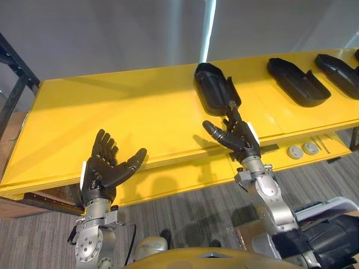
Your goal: Walk over and take three plastic housings, then place them on the shelf
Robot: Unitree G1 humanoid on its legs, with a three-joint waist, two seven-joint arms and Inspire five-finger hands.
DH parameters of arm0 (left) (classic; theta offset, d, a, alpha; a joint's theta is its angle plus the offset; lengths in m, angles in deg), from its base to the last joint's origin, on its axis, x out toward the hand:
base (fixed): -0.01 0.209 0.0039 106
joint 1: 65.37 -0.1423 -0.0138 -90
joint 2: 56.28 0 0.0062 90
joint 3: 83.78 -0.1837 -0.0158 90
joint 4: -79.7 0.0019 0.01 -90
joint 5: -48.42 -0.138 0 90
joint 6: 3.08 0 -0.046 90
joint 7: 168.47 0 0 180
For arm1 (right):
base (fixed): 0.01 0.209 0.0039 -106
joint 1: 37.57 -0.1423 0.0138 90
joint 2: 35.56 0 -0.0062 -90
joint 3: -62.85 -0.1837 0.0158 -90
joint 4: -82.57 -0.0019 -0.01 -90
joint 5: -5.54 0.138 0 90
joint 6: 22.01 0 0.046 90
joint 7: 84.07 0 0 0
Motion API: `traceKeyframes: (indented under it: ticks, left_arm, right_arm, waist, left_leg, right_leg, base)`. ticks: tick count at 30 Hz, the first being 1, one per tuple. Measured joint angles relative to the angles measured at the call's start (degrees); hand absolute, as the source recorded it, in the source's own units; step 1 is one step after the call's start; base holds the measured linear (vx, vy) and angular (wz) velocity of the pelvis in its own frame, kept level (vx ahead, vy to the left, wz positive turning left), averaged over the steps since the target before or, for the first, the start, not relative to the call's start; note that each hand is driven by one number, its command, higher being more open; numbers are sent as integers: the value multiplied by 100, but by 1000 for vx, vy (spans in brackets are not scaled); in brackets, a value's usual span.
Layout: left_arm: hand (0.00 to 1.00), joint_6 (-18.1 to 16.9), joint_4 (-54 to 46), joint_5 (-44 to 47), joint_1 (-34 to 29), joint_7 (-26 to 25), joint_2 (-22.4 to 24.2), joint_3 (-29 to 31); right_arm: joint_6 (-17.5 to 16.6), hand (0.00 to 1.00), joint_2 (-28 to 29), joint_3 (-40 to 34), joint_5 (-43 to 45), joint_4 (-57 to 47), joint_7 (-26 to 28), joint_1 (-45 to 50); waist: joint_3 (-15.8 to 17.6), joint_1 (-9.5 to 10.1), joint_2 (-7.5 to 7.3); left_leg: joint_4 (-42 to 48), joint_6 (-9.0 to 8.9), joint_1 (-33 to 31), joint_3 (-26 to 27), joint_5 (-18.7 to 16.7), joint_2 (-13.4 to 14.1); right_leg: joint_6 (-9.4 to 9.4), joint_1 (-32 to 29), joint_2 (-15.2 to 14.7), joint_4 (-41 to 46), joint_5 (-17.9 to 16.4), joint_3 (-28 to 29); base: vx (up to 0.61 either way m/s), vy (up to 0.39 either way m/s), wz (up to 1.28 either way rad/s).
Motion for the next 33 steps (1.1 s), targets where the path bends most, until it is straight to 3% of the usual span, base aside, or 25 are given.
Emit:
traceKeyframes:
  ticks: [5, 10, 12, 17, 20, 24, 29, 32, 33]
  left_arm:
    - [100, -27, -144, -701, 10, -140, -11, -34]
    - [100, -249, -388, -1126, 298, -626, -7, -96]
    - [100, -504, -538, -1116, 423, -734, -3, -94]
    - [100, -786, -650, -1103, 665, -676, -5, -422]
    - [100, -786, -634, -1057, 874, -553, -43, -895]
    - [100, -764, -552, -1062, 1321, -273, -230, -1450]
    - [100, -721, -447, -1077, 1558, -428, -358, -1526]
    - [100, -609, -376, -1077, 1594, -525, -413, -1595]
    - [100, -601, -375, -1075, 1583, -540, -441, -1576]
  right_arm:
    - [-149, 100, 34, -98, 261, -725, 143, 590]
    - [-587, 100, 482, -1033, 477, -924, -413, 832]
    - [-769, 100, 792, -1638, 554, -922, -699, 1167]
    - [-767, 100, 1125, -2382, 486, -622, -1204, 1888]
    - [-757, 100, 1219, -2408, 479, -407, -1501, 2114]
    - [-747, 100, 1308, -2401, 344, -389, -2043, 2148]
    - [-737, 100, 1294, -2125, -40, -388, -2169, 2120]
    - [-692, 100, 1266, -1942, -293, -341, -2042, 2101]
    - [-687, 100, 1224, -1825, -437, -272, -2029, 2015]
  waist:
    - [5, -215, -7]
    - [13, -390, -5]
    - [13, -500, -3]
    - [28, -746, 47]
    - [52, -933, 102]
    - [92, -993, 191]
    - [99, -1010, 185]
    - [99, -1010, 189]
    - [113, -917, 160]
  left_leg:
    - [198, -17, 57, 327, -221, 78]
    - [427, -35, 57, 705, -436, 166]
    - [497, -34, 70, 853, -526, 196]
    - [576, -26, 154, 1167, -678, 224]
    - [647, -15, 176, 1411, -777, 235]
    - [804, 8, 186, 1771, -925, 258]
    - [1071, 1, 139, 2038, -1117, 324]
    - [1338, 3, -12, 1906, -1224, 297]
    - [1644, 5, -174, 1414, -1268, 282]
  right_leg:
    - [-1, -28, 60, 15, 0, 353]
    - [-8, -161, 133, 71, 3, 757]
    - [-11, -209, 154, 90, 1, 904]
    - [-6, -268, 187, 101, 5, 1241]
    - [23, -354, 241, 108, 45, 1496]
    - [53, -498, 288, 110, 140, 1926]
    - [64, -638, 353, 98, 205, 2243]
    - [81, -707, 353, 103, 215, 2302]
    - [90, -783, 368, 110, 241, 2451]
  base:
    - [4, 14, -40]
    - [10, 12, -41]
    - [36, 25, -33]
    - [18, 22, -35]
    - [-35, 9, -46]
    - [-67, 2, -50]
    - [-92, -16, -37]
    - [-77, -9, -14]
    - [-47, -23, -68]
